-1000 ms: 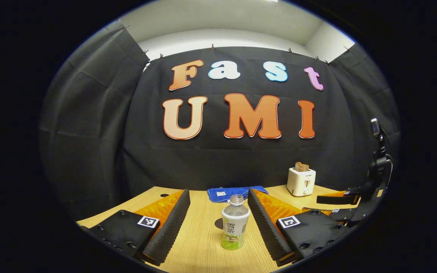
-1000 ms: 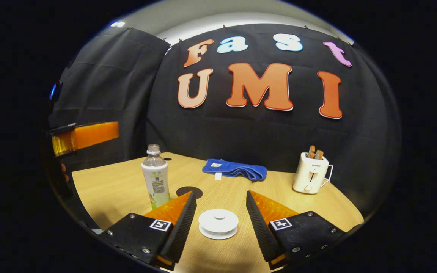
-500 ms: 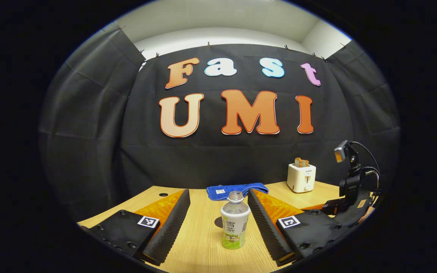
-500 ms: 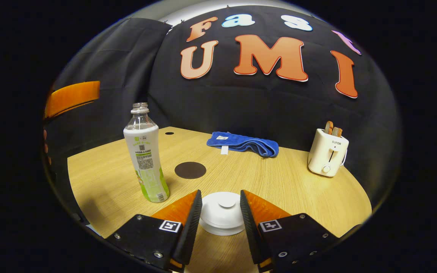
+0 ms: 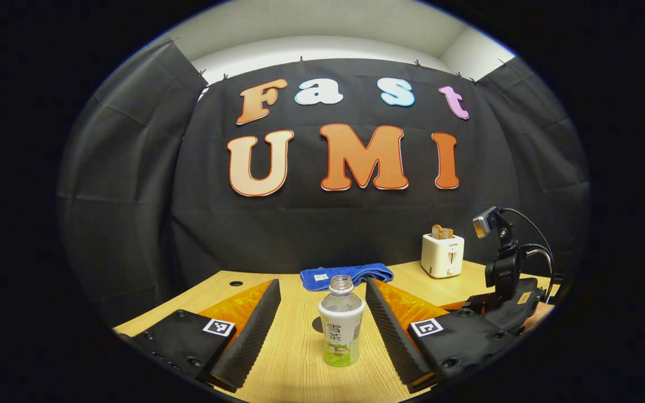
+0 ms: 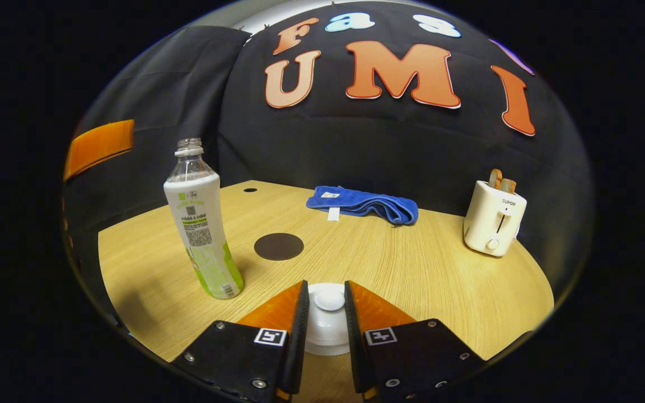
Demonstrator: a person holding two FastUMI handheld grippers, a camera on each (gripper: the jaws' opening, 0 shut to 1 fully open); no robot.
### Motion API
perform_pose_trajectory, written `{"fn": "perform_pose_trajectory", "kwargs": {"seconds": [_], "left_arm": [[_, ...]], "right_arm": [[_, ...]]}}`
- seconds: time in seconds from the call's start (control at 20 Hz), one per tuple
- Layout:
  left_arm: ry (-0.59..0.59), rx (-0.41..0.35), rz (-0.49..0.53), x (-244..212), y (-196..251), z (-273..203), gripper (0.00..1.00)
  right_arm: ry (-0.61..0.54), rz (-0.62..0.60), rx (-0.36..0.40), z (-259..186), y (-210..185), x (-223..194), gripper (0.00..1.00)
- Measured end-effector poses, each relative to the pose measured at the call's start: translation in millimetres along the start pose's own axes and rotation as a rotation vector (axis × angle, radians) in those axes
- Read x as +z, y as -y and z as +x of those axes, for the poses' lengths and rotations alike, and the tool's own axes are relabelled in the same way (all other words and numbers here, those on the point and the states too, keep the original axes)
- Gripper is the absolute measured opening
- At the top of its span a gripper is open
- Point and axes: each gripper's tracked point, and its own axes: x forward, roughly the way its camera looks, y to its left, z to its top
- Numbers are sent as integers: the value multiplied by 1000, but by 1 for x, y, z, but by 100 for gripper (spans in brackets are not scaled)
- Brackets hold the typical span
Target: Open the teacup lid with one hand, grasp the water bottle and pour water into the teacup with the other hand; after pouring, place the water bottle on the coaster and then close the teacup lid.
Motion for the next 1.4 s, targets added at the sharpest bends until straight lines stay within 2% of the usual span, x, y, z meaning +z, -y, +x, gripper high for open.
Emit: {"fn": "perform_pose_trajectory", "kwargs": {"seconds": [0.1,0.2,0.35,0.6,1.05,1.25,1.35,1.4], "left_arm": [[-7,-6,1,-3,2,3,98],[-18,-16,2,-9,7,4,98],[-40,-42,1,-21,14,6,98],[-118,-97,-20,-56,32,17,98],[-230,-40,42,-116,35,43,98],[-289,2,29,-136,30,56,99],[-295,23,11,-140,25,58,94],[-287,30,2,-138,24,62,88]], "right_arm": [[6,-18,-5,0,1,1,36],[9,-28,-9,0,0,2,27],[14,-55,-9,0,1,0,22],[62,48,8,-10,6,17,20],[140,96,-3,-35,17,37,20],[150,104,-10,-42,22,39,20],[143,103,-21,-45,26,37,20],[146,102,-23,-47,26,38,20]]}}
